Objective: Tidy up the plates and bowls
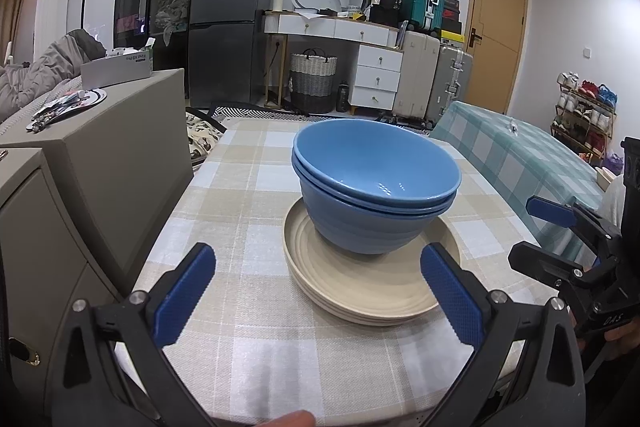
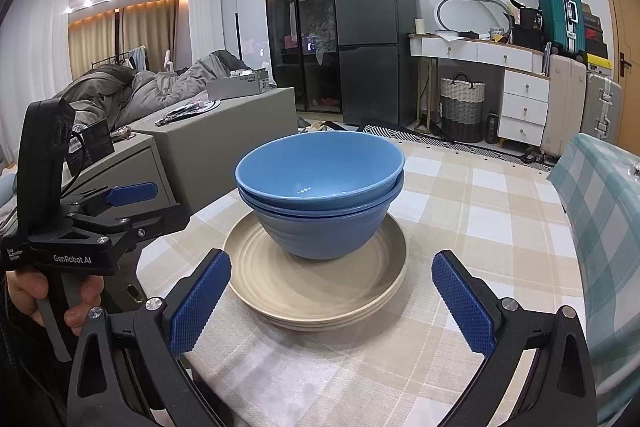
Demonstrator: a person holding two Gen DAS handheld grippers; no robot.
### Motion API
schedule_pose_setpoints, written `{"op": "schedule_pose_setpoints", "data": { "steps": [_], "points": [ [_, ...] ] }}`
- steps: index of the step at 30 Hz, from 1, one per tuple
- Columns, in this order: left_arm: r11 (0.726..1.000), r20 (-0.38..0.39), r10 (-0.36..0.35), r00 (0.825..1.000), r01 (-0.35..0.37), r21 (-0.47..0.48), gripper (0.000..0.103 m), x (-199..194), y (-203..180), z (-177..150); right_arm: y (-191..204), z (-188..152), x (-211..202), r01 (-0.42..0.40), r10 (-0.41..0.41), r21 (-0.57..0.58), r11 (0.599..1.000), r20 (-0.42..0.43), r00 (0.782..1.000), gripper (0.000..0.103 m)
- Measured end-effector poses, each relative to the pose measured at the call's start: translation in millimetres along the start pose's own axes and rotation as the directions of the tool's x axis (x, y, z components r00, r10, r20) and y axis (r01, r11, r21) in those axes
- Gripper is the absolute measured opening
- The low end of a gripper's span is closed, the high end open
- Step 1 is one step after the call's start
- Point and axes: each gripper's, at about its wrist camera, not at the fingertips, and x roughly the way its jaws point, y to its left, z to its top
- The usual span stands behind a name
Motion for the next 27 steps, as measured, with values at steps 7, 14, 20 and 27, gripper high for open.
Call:
{"op": "schedule_pose_setpoints", "data": {
  "steps": [7,14,20,27],
  "points": [
    [1.0,0.001,0.0,1.0,0.0,-0.002,0.103,-0.4,0.5,0.4,-0.1,-0.1,0.1,0.001,-0.001,0.0,1.0,-0.001,1.0,0.102],
    [1.0,0.001,0.0,1.0,0.0,-0.003,0.103,-0.5,0.9,0.7,-0.1,-0.2,0.0,0.0,0.0,-0.001,1.0,-0.001,1.0,0.102],
    [1.0,0.0,0.001,1.0,-0.001,-0.004,0.103,-0.9,1.5,1.6,-0.1,-0.3,0.1,0.0,0.0,-0.001,1.0,-0.002,1.0,0.102],
    [1.0,-0.002,0.001,1.0,-0.001,-0.01,0.103,-1.1,2.8,1.1,0.0,-0.4,0.1,0.0,0.0,-0.001,1.0,-0.001,1.0,0.102]
  ]
}}
